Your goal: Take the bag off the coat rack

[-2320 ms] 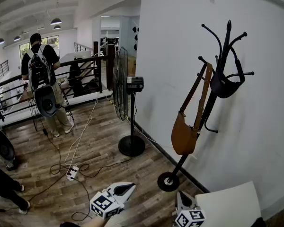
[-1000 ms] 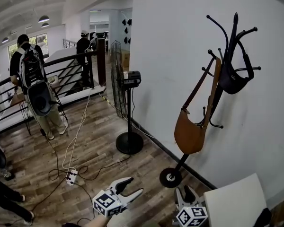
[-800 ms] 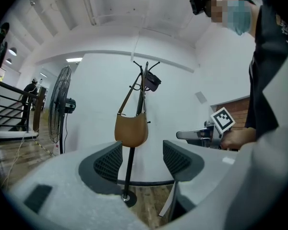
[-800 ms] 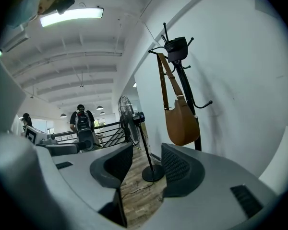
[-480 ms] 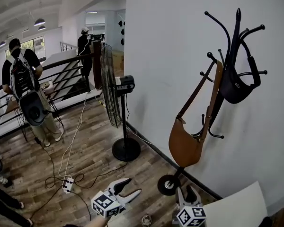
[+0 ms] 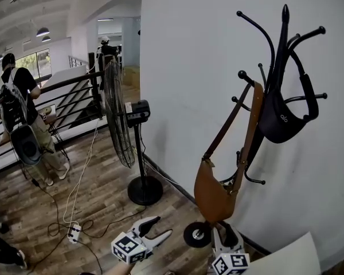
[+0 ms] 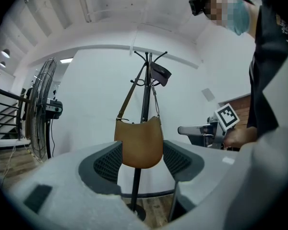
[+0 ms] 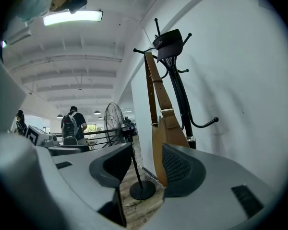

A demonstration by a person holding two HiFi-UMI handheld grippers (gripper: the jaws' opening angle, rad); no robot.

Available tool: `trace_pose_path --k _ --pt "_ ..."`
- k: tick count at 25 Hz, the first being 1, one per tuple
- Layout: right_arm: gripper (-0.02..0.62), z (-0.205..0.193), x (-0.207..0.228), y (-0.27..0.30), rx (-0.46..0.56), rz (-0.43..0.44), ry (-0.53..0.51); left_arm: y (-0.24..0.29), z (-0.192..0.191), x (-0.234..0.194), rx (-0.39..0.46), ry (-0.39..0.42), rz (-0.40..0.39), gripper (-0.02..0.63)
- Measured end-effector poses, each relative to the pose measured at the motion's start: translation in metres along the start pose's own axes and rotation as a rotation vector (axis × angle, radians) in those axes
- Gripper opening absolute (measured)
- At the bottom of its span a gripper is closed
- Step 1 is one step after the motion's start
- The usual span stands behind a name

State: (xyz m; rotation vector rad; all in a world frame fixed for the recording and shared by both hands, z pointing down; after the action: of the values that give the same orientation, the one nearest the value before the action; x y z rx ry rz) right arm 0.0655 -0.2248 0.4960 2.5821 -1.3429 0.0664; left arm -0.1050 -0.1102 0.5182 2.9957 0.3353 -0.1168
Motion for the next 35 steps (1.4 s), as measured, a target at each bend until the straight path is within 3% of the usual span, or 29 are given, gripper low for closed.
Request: trace_pose_path --k 9,15,18,24,35 --pt "0.181 0.022 0.038 0.028 0.037 -0.046 -0.042 0.052 0.006 -0.017 -0.011 -0.015 -0.017 0.258" --pt "0.181 0.040 0.039 0.045 0.065 -0.108 -0.067 0.077 0.015 -0.049 0.000 -0.015 -0.063 0.258" --pt "0.181 0.055 0.037 0.052 0.095 -0.167 -0.079 0.091 0.022 -0.065 -0.010 -0.018 -0.114 0.258" --pt "0.180 0.078 0.031 0.069 0.146 -0.292 -0.093 0.118 0.049 -0.096 -0.003 0.053 -0.243 0.259" --pt "0.187 0.125 0.021 0.080 0.245 -0.504 -0.160 0.163 0.090 -0.137 0.059 0.137 -0.371 0.262"
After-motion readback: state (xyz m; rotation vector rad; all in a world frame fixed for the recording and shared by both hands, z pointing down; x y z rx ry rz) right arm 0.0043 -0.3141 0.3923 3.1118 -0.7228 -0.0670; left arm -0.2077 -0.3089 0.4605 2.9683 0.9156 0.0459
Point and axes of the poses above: the fingertips, and each gripper's own axes: y forward along the fingers, x to its right, z out of its top, the point moved 1 cm from there along -y, backward along the fingers, and after that the axes turned 6 degrees about -x, right-handed, at the moved point
